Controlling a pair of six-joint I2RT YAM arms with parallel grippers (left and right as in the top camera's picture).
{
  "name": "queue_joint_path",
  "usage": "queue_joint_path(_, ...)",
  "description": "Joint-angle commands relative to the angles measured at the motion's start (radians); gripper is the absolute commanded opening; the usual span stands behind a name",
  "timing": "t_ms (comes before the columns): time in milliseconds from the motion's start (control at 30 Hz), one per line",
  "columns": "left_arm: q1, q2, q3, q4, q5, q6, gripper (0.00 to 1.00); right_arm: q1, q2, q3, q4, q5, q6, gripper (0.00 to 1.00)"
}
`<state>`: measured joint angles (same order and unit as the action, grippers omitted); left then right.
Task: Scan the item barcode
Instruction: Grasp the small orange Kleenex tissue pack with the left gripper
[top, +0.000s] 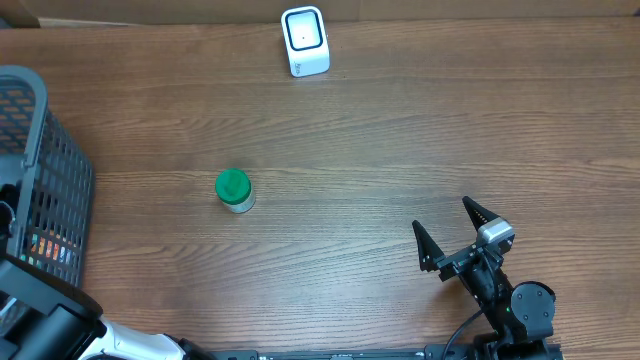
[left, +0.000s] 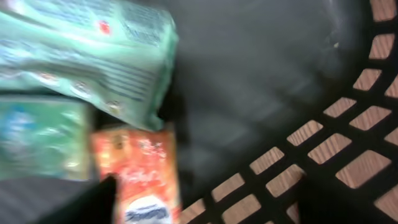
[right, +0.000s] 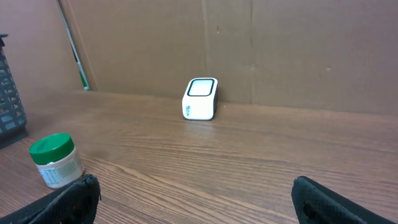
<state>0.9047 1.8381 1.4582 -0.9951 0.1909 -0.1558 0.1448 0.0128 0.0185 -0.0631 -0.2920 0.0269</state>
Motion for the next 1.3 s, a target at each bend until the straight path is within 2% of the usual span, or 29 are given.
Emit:
queue_joint_path(0,-0.018,0.006,-0.073,0.035,0.024,-0.120,0.50,0.004,-0.010,-0.010,0.006,-0.005,0.007,1.00)
queue_joint_path(200,-0.033,0.006,-0.168,0.105,-0.151,-0.216,0.50,0.004,-0.010,-0.010,0.006,-0.005,0.006,1.00)
queue_joint_path(300,-0.039,0.006,-0.181,0.117,-0.159,-0.219,0.51,0.004,-0.010,-0.010,0.006,-0.005,0.007,1.00)
queue_joint_path(433,-0.053,0.006,-0.182,0.110,-0.257,-0.219,0.56,0.004,-0.010,-0.010,0.006,-0.005,0.007,1.00)
queue_joint_path(667,-0.055,0.006,-0.230,0.136,-0.298,-0.218,0.56,0.004,-0.010,-0.010,0.006,-0.005,0.007,1.00)
queue_joint_path(800,-0.055,0.006,-0.269,0.151,-0.337,-0.218,0.47,0.004,-0.010,-0.010,0.006,-0.005,0.007,1.00)
queue_joint_path(833,-0.055,0.006,-0.276,0.156,-0.337,-0.217,0.41,0.004,-0.010,-0.010,0.006,-0.005,0.007,1.00)
queue_joint_path(867,-0.055,0.006,-0.279,0.158,-0.337,-0.213,0.33,0.004,-0.010,-0.010,0.006,-0.005,0.007,1.00)
queue_joint_path(900,-0.055,0.006,-0.279,0.159,-0.336,-0.206,0.09,0.004,-0.010,-0.010,0.006,-0.005,0.007,1.00)
queue_joint_path(933,-0.055,0.005,-0.279,0.160,-0.336,-0.192,0.04,0.004,-0.010,-0.010,0.006,-0.005,0.007,1.00)
queue_joint_path(1000,-0.055,0.005,-0.267,0.150,-0.328,-0.134,0.04,0.004,-0.010,-0.010,0.006,-0.005,0.006,1.00)
queue_joint_path(1100,-0.055,0.004,-0.195,0.072,-0.312,-0.113,0.04,0.004,-0.010,-0.010,0.006,-0.005,0.006,1.00)
queue_joint_path(1267,-0.055,-0.015,0.045,-0.126,-0.272,-0.114,0.04,0.004,-0.010,-0.010,0.006,-0.005,0.007,1.00)
